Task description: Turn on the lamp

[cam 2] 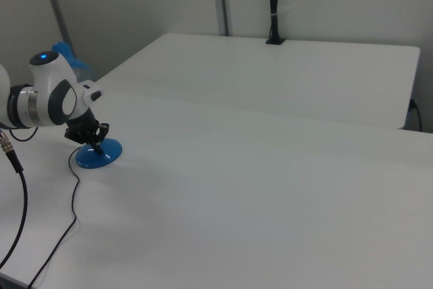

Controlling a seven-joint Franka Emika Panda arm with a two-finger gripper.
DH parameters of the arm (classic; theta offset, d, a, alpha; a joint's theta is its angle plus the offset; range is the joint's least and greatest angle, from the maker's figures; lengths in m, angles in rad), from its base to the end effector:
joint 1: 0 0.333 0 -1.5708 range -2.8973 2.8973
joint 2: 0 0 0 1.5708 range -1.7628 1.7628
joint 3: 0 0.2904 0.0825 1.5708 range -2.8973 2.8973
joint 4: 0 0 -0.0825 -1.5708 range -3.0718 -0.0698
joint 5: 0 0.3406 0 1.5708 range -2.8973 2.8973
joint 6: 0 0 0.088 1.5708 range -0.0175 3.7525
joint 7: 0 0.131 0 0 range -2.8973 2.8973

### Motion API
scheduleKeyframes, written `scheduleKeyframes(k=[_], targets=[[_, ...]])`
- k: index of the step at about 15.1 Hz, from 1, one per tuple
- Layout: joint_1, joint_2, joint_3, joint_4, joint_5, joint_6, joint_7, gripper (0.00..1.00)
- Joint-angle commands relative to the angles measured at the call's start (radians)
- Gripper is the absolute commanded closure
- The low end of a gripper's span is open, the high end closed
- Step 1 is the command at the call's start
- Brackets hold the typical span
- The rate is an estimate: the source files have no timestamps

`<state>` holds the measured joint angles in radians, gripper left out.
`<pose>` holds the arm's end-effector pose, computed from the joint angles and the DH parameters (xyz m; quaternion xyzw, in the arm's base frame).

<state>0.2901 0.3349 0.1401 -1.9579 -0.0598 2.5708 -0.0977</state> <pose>0.5506 0.2486 0.3170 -0.9516 -0.2734 -0.1381 0.0259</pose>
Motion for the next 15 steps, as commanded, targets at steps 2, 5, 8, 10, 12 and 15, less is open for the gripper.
scheduleKeyframes(k=[2, 5, 8, 10, 12, 15], targets=[[-0.011, 0.047, 0.01, 0.002, 0.015, -0.012, -0.028, 1.0], [-0.025, 0.07, 0.021, 0.008, 0.015, -0.012, -0.033, 1.0], [-0.058, 0.087, 0.053, 0.01, 0.017, -0.012, -0.053, 1.0], [-0.062, 0.079, 0.055, 0.01, 0.021, -0.014, -0.051, 1.0], [-0.063, 0.041, 0.055, 0.005, 0.023, -0.027, -0.04, 1.0], [-0.11, -0.042, 0.055, 0.008, 0.026, -0.222, -0.004, 1.0]])
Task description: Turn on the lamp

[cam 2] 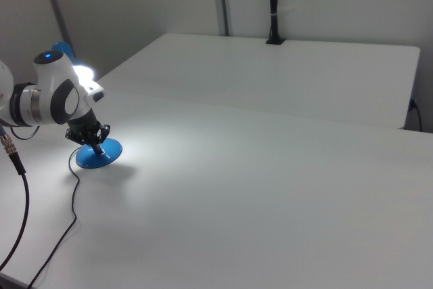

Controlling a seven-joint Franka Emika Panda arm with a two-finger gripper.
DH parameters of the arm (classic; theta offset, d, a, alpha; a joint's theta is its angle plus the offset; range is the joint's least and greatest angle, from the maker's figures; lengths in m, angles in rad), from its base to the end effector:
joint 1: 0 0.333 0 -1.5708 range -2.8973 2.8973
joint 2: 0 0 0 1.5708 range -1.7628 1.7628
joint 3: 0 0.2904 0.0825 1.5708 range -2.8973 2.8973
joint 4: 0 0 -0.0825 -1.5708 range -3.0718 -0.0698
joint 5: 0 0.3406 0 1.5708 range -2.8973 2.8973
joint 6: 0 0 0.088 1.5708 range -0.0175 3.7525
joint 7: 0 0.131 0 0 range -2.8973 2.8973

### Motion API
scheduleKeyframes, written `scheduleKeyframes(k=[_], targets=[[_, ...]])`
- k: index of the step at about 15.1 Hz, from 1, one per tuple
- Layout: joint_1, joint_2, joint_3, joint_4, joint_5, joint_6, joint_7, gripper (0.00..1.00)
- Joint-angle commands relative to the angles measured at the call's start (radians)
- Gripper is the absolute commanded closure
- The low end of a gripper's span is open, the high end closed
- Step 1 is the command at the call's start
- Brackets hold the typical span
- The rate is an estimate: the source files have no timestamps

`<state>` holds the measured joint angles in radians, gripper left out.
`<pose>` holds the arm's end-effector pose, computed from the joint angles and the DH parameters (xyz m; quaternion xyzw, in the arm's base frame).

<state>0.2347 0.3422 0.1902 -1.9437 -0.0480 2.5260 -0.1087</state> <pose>0.5518 0.2436 0.3150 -0.9549 -0.2698 -0.1193 0.0339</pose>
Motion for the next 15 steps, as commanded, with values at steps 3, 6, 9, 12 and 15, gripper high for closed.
scheduleKeyframes(k=[3, 6, 9, 12, 15], targets=[[-0.112, -0.116, 0.002, -0.005, 0.014, -0.316, 0.009, 1.0], [-0.175, -0.158, -0.008, 0.023, -0.001, -0.43, 0.053, 1.0], [-0.257, -0.176, -0.008, 0.113, -0.036, -0.579, 0.09, 1.0], [-0.32, -0.198, -0.008, 0.227, -0.087, -0.729, 0.145, 1.0], [-0.341, -0.222, -0.009, 0.287, -0.098, -0.797, 0.205, 1.0]])
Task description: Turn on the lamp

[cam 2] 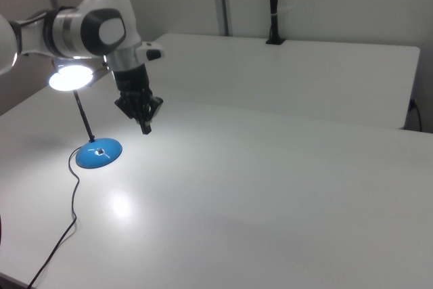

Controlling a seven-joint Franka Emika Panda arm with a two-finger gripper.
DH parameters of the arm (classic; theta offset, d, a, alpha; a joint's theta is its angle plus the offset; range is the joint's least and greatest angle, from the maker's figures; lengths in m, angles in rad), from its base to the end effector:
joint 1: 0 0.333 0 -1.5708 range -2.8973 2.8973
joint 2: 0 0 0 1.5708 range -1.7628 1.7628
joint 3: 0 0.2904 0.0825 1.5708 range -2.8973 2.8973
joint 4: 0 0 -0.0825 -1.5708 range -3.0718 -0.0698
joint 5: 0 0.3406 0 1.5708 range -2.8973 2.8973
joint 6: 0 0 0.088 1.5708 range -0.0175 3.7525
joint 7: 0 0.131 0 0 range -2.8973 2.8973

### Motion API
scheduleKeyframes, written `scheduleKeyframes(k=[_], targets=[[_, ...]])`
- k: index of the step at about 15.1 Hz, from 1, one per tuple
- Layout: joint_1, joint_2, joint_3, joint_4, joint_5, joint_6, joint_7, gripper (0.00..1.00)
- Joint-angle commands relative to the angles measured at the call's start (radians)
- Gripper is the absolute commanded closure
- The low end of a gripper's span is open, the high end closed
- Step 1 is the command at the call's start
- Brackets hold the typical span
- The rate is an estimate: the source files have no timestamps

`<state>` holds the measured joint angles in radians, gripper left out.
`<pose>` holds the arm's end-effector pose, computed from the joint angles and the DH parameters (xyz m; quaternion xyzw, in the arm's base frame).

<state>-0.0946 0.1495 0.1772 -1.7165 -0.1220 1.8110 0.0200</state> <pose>0.5548 0.0287 0.4537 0.9975 0.0467 -0.0237 0.0470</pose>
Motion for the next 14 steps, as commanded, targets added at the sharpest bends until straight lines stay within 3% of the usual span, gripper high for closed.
scheduleKeyframes(k=[1, 3, 6, 7, 9, 11, 14], targets=[[-0.028, -0.043, 0.002, 0.069, -0.022, -0.099, 0.081, 0.99], [-0.036, -0.096, 0.001, 0.075, -0.018, -0.145, 0.081, 0.68], [-0.03, -0.137, -0.011, 0.072, -0.01, -0.185, 0.08, 0.47], [-0.017, -0.14, -0.031, 0.074, -0.01, -0.186, 0.075, 0.34], [0.033, -0.148, -0.07, 0.074, -0.01, -0.186, 0.072, 0.24], [0.102, -0.151, -0.12, 0.069, -0.01, -0.199, 0.081, 0.0], [0.118, -0.156, -0.137, 0.066, -0.01, -0.209, 0.08, 0.0]])
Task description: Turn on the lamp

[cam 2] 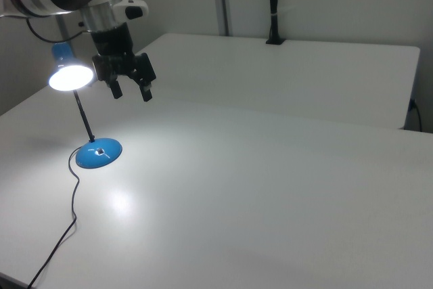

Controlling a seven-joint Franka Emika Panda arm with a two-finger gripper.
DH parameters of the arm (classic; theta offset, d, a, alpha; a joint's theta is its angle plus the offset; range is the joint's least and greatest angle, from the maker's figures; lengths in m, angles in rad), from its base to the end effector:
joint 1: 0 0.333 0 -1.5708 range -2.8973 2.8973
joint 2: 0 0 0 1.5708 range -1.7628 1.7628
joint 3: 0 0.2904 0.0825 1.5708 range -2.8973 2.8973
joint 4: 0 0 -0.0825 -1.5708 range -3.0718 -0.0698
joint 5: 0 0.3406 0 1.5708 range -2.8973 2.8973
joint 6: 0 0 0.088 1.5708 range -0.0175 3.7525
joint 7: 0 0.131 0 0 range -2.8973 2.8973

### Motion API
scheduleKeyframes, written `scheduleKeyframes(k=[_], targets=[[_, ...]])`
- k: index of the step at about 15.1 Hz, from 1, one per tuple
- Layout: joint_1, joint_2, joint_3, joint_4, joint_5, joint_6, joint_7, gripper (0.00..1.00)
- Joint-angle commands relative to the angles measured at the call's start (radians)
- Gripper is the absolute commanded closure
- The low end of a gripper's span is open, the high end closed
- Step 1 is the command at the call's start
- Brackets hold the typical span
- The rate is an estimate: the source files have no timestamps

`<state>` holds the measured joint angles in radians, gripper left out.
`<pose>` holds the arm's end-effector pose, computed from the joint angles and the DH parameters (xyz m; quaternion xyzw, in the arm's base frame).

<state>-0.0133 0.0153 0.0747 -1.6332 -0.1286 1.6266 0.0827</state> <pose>0.5181 0.0154 0.5461 0.9979 -0.0063 -0.0063 0.0642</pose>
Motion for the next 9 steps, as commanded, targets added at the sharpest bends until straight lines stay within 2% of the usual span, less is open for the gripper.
scheduleKeyframes(k=[1, 9], targets=[[0.035, -0.021, -0.035, -0.016, -0.003, -0.027, 0.017, 0.0], [0.024, -0.021, -0.038, -0.011, -0.002, -0.027, 0.014, 0.0]])
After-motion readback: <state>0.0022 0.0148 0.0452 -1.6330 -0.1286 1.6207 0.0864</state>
